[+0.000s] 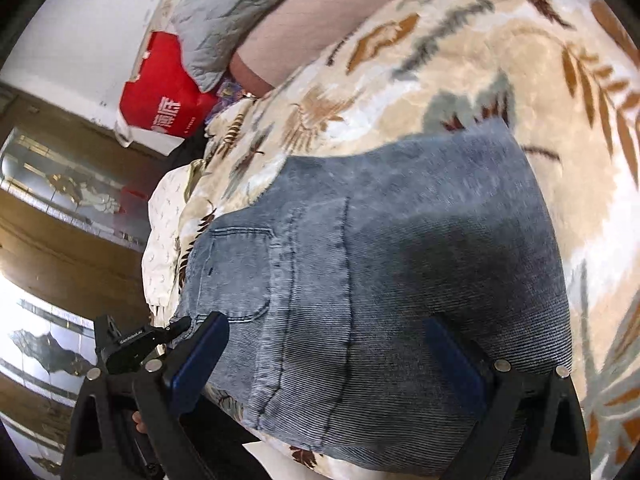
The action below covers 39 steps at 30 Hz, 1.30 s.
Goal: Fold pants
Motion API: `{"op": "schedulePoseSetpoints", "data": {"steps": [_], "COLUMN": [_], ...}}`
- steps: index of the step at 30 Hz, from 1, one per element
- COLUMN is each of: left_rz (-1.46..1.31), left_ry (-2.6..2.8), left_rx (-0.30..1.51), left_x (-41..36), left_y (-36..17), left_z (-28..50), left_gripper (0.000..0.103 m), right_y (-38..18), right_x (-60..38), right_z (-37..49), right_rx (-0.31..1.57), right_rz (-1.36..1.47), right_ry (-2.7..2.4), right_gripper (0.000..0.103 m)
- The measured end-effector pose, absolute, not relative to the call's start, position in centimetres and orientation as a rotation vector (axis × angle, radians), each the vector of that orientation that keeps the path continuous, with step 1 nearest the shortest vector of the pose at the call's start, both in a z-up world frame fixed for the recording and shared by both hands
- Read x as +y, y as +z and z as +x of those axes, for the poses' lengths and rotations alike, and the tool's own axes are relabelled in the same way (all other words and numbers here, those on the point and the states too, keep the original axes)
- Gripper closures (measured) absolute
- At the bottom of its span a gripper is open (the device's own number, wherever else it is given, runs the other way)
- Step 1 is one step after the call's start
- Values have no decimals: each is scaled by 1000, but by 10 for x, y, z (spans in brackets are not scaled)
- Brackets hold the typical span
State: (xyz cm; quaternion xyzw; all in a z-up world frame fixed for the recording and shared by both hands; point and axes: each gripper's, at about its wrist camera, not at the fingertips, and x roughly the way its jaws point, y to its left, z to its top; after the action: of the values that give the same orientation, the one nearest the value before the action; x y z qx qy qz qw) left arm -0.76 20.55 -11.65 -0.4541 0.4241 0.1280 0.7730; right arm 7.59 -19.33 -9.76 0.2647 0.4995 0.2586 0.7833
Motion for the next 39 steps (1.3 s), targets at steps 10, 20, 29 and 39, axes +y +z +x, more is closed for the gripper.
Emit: {"op": "schedulePoseSetpoints", "data": {"steps": [10,20,29,39], "left_rz": [-565,-66,67,-202], "left_ry": [207,-190,-394,-49], "left_rx": [734,666,991,820], "left_x": [140,-88,-160,-2], "left_y": [-20,38,-47,-13], "left_z": [-2,2,17,-29], "left_gripper": [87,87,59,21], "right_y": [-97,-51,-90,-78], "right_x": [-205,-358,-422,-359], "right_z": [73,10,-4,-5], "right_rx": [1067,709,714,849], "right_rz": [623,885,1037,882], "right_ry": [539,326,202,373], "right_gripper": [4,4,4,4]}}
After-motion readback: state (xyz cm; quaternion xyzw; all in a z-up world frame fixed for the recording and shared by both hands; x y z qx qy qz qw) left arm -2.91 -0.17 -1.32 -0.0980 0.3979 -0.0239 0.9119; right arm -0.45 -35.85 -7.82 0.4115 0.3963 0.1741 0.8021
